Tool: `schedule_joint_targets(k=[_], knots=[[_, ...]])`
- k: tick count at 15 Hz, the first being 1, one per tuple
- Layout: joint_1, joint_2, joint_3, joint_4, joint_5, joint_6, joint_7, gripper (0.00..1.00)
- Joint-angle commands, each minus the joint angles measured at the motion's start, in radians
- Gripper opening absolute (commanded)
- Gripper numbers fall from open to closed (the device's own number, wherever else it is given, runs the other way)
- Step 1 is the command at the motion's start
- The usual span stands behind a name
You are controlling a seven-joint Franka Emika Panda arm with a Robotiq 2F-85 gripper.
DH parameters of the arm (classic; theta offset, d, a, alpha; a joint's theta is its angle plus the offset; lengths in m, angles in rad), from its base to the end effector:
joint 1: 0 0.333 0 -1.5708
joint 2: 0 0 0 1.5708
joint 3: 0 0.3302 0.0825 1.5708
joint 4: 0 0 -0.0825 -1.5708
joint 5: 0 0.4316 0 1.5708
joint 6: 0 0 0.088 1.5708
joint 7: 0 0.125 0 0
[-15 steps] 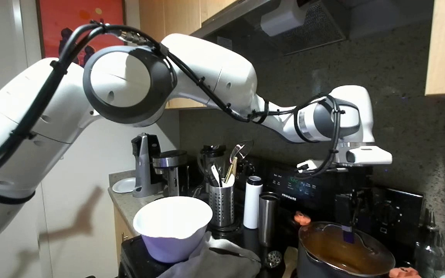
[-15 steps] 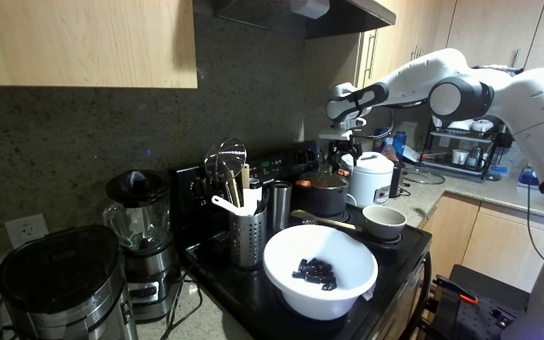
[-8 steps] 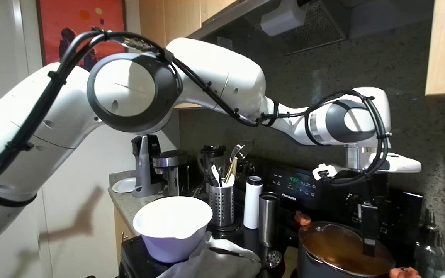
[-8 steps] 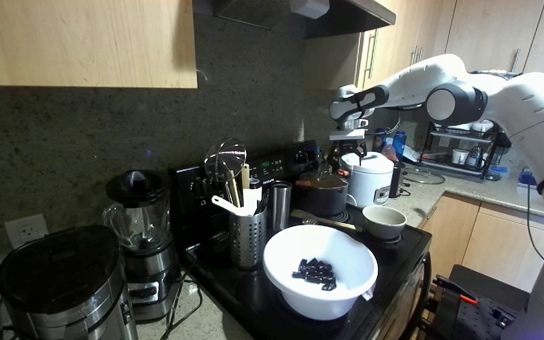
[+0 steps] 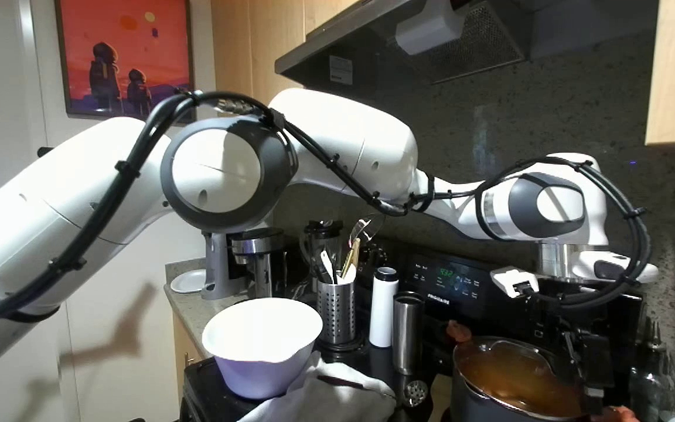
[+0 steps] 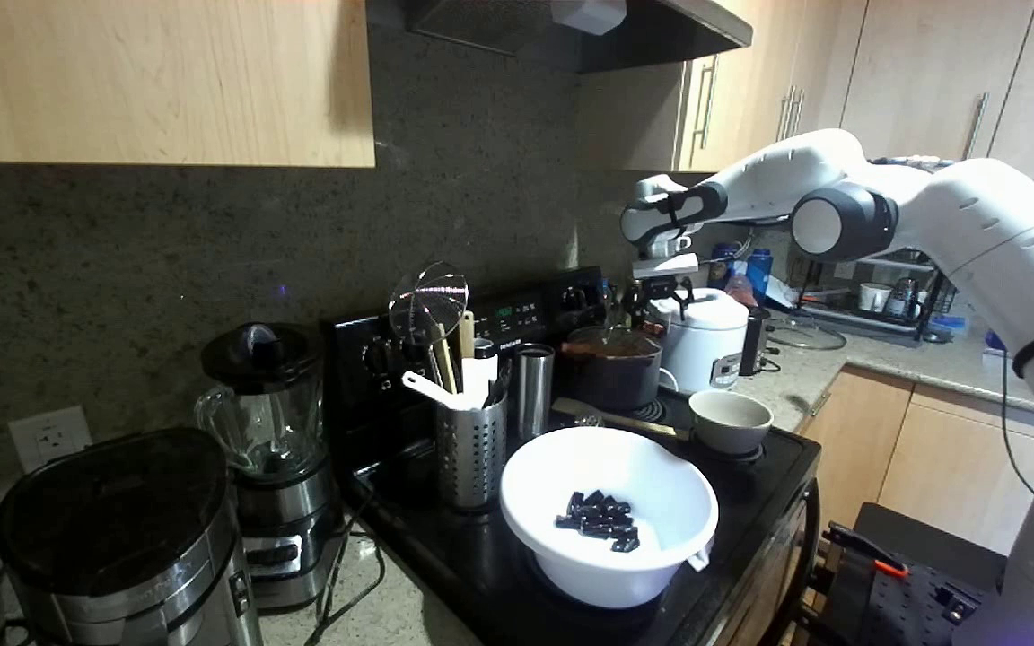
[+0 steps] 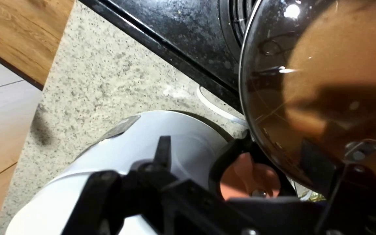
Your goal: Turn the pot counter clockwise
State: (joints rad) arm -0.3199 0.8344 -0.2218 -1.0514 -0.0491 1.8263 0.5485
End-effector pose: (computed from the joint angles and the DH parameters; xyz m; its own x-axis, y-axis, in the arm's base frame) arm 0.7248 -0.3764 0.3195 0.5373 -0.8407 0.0673 -0.8322 -0.5156 0.2038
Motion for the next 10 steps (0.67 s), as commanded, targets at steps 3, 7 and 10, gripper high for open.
schedule_joint_targets(k=[3,7,10], knots=[[-0.031,0.079,0.008,0.124,0.004,-0.004,-0.054,1.00],[-0.036,0.122,0.014,0.166,0.005,0.004,-0.068,1.00],[-0.034,0.146,0.016,0.198,0.007,0.005,-0.064,1.00]])
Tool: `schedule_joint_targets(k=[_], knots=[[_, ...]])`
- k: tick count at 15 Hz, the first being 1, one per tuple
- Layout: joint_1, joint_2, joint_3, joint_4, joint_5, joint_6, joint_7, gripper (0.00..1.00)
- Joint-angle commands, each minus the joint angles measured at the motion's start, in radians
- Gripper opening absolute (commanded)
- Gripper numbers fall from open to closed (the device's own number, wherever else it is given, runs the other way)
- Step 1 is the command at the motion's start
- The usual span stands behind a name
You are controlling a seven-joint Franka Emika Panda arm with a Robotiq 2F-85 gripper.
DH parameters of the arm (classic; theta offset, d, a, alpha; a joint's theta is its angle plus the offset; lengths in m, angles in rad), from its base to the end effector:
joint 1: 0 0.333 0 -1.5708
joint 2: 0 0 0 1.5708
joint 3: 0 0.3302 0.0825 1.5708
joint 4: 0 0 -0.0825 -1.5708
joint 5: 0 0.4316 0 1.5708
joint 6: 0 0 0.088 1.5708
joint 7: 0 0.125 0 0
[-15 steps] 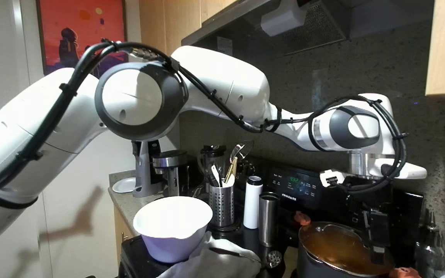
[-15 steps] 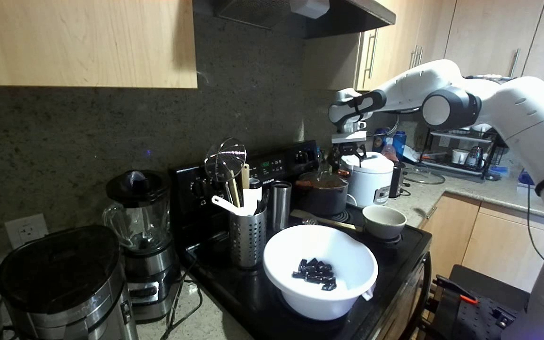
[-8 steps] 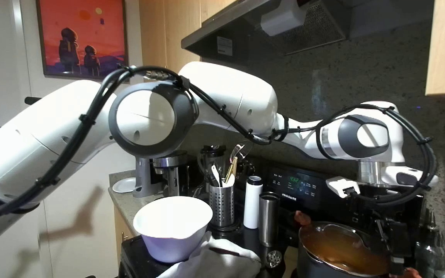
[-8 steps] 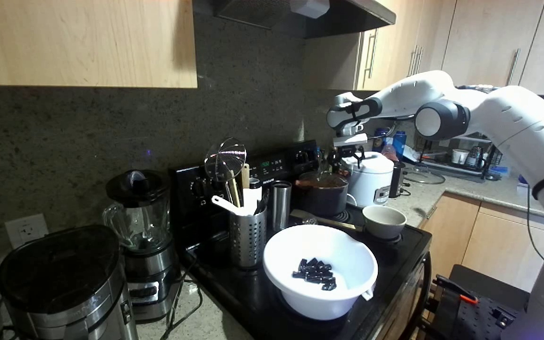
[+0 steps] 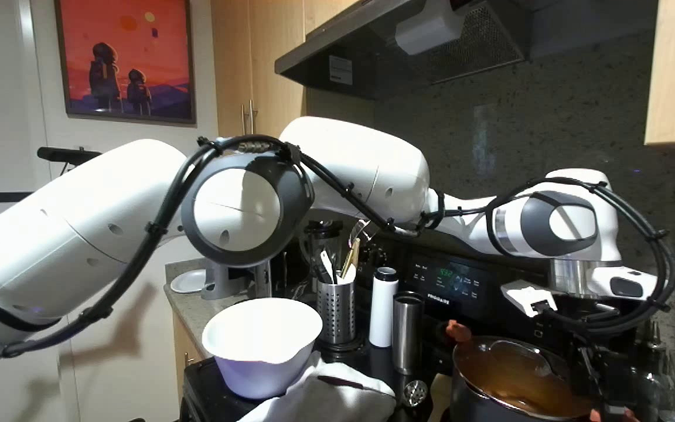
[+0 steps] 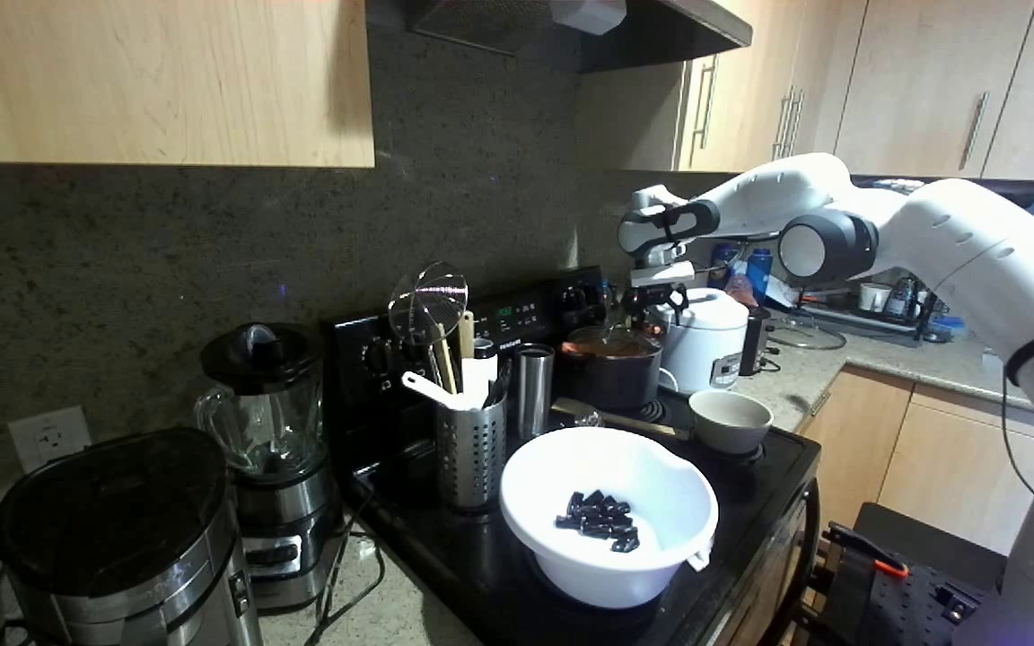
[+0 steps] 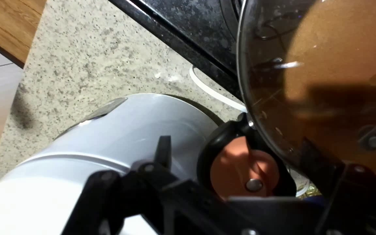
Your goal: Turn the pot counter clockwise
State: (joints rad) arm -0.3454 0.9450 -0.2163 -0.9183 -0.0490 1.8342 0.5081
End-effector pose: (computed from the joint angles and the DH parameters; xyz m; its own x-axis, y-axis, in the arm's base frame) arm 0.7406 -0.3919 0.2975 0.5707 -0.8163 0.0895 -0.8129 -0.5462 0.2021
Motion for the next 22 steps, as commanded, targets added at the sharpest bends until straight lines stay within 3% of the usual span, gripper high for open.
schedule_joint_targets(k=[1,2,3,9,10,11,13,22], knots=[[-0.009,0.042,0.012,0.078,0.007,-0.005,-0.025,1.00],[-0.008,0.048,0.011,0.088,0.006,-0.005,-0.023,0.90],[-0.009,0.053,0.011,0.098,0.006,-0.004,-0.023,0.97],[-0.011,0.083,0.008,0.149,0.004,0.001,-0.023,1.00],[-0.011,0.088,0.007,0.156,0.002,0.000,-0.020,0.96],[-0.011,0.093,0.006,0.163,0.002,-0.006,-0.020,0.74],[-0.011,0.102,0.005,0.174,0.001,-0.009,-0.018,0.69],[-0.019,0.107,0.003,0.203,0.001,-0.011,-0.015,0.02]])
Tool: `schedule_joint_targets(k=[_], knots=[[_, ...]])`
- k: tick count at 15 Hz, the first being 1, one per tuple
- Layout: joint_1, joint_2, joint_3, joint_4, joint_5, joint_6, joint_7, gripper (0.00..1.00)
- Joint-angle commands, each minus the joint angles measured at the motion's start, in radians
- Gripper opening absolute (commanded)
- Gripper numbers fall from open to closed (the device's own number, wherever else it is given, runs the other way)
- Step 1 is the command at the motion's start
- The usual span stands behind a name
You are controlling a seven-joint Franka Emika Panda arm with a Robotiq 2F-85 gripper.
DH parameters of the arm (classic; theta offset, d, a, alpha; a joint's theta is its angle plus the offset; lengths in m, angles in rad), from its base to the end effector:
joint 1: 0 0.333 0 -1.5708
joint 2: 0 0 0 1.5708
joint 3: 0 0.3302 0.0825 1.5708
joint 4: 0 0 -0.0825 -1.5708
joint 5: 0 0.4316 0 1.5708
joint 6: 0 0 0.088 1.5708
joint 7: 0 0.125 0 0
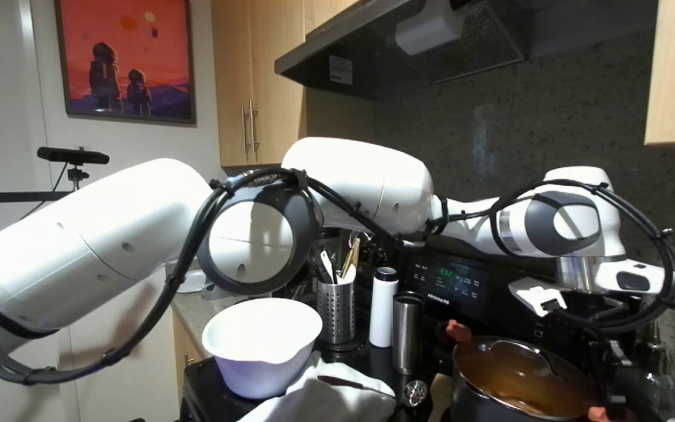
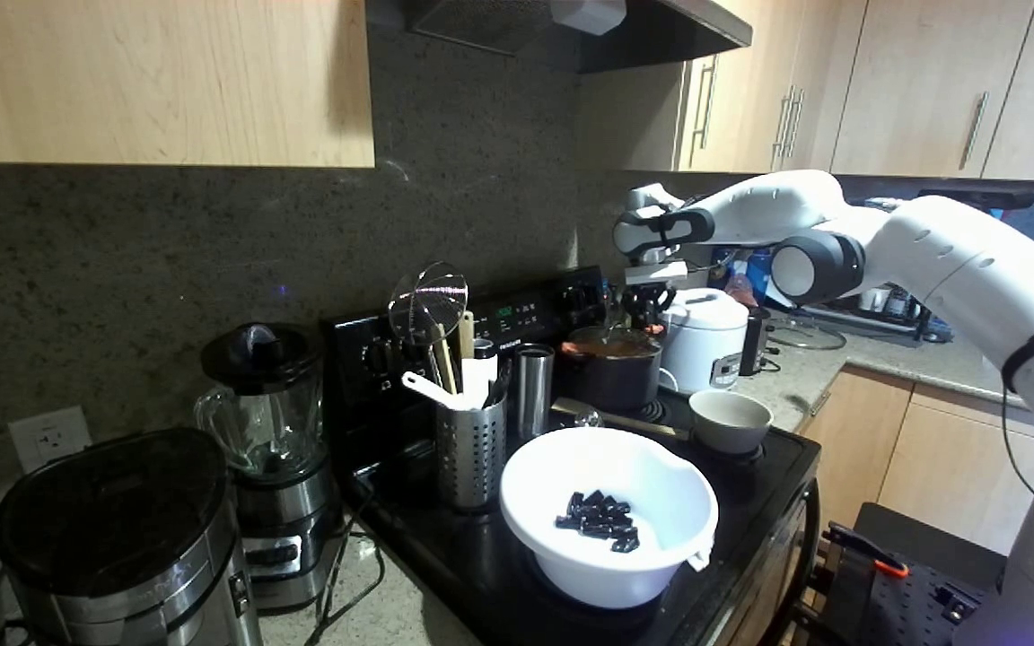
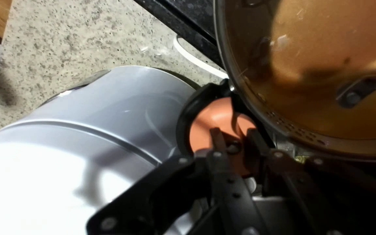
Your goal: Turn the pot counter clockwise
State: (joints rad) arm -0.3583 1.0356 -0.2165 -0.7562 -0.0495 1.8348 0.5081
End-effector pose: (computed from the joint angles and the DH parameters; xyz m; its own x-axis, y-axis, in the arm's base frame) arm 0.7613 -0.3980 0.3057 0.5768 -0.8017 0.1564 -0.8149 -0.5515 0.1786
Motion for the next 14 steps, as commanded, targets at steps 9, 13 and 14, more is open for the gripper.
schedule_joint_targets(k=[9,13,14], knots=[[-0.004,-0.003,-0.005,0.013,0.009,-0.012,0.054,0.05],[0.000,-0.015,-0.014,-0.003,0.013,0.010,0.179,0.05],[-0.001,-0.018,-0.013,-0.007,0.015,0.012,0.210,0.05]])
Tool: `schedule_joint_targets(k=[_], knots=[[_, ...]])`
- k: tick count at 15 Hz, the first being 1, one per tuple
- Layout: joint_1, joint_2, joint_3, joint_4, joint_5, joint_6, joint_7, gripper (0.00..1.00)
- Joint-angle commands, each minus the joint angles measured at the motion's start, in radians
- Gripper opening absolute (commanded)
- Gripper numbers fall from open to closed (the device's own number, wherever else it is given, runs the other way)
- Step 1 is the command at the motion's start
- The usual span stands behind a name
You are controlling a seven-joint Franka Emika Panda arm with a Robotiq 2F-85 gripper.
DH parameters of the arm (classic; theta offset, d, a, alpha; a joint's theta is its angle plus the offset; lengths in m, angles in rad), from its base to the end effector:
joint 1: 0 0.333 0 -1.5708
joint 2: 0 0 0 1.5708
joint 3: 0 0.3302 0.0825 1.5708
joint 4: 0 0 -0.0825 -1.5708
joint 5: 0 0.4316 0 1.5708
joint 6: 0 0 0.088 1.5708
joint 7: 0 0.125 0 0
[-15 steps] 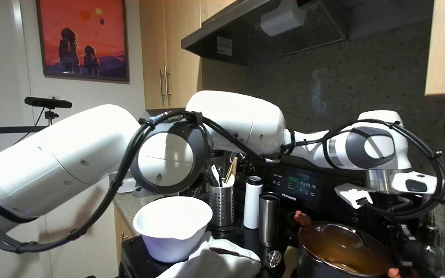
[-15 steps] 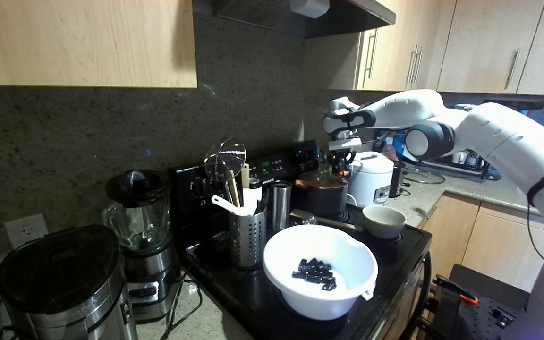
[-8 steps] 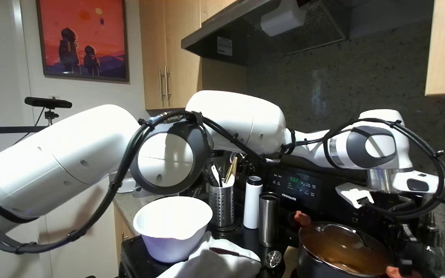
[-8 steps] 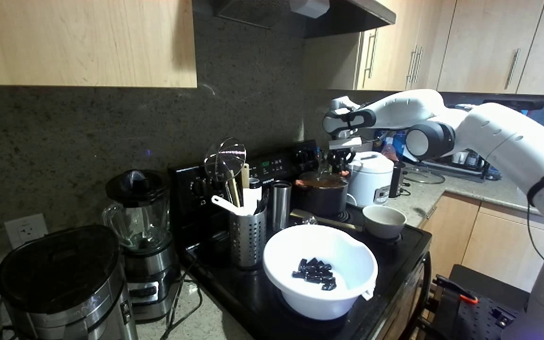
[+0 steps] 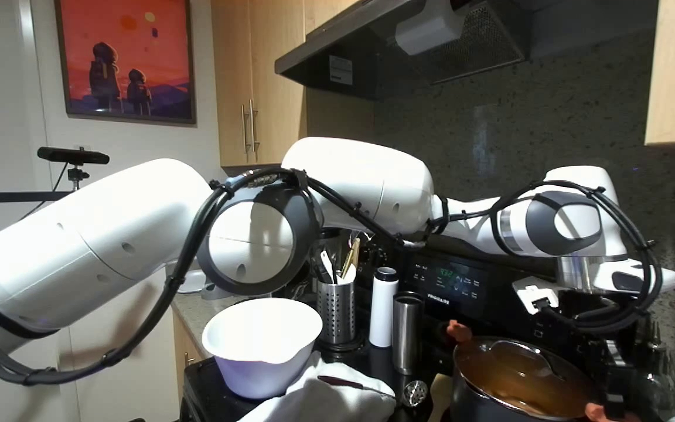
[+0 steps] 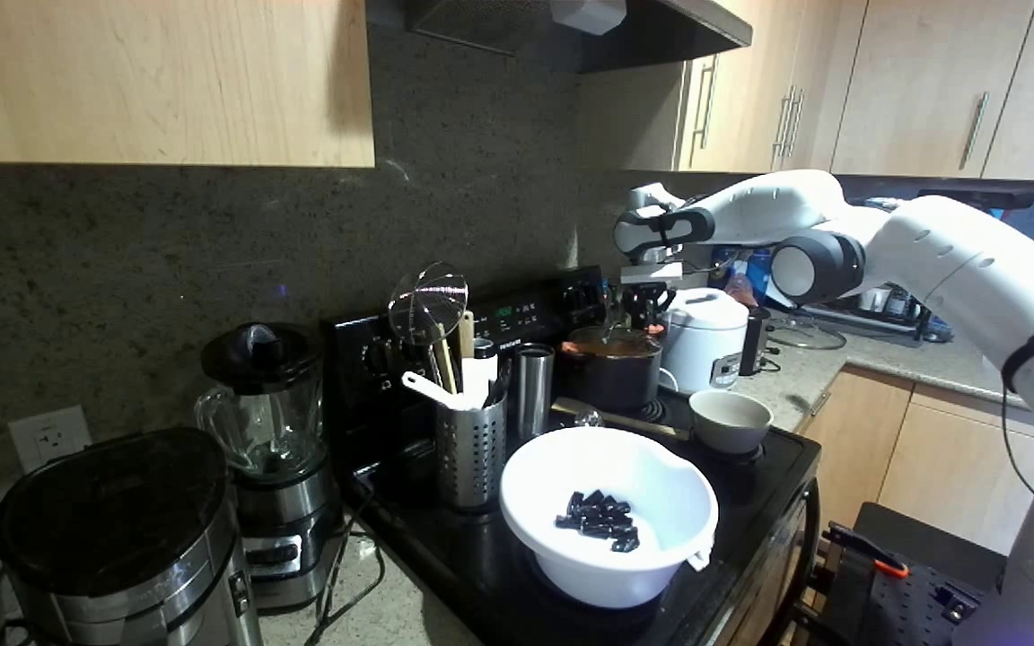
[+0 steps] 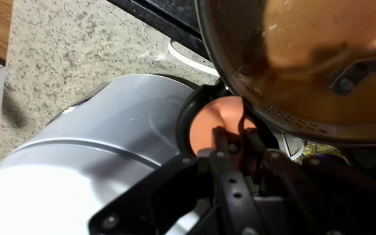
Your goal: Turn the pot counter clockwise
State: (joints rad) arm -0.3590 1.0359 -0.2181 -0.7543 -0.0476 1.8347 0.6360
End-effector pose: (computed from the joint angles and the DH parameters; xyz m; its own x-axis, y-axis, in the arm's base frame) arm 0.7610 -0.3989 0.3065 0.4665 -0.8662 0.1790 -0.8828 -0.4432 0.1558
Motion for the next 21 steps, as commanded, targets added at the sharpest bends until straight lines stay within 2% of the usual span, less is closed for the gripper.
schedule_joint_targets(k=[1,4,12,21], knots=[[0.002,-0.019,-0.016,-0.012,0.011,0.024,0.124,0.05],[0.007,-0.025,-0.024,-0.023,0.003,0.045,0.234,0.05],[0.028,-0.046,-0.027,-0.071,-0.010,0.095,0.423,0.05],[0.090,-0.105,-0.070,-0.223,-0.042,0.259,0.618,0.05]])
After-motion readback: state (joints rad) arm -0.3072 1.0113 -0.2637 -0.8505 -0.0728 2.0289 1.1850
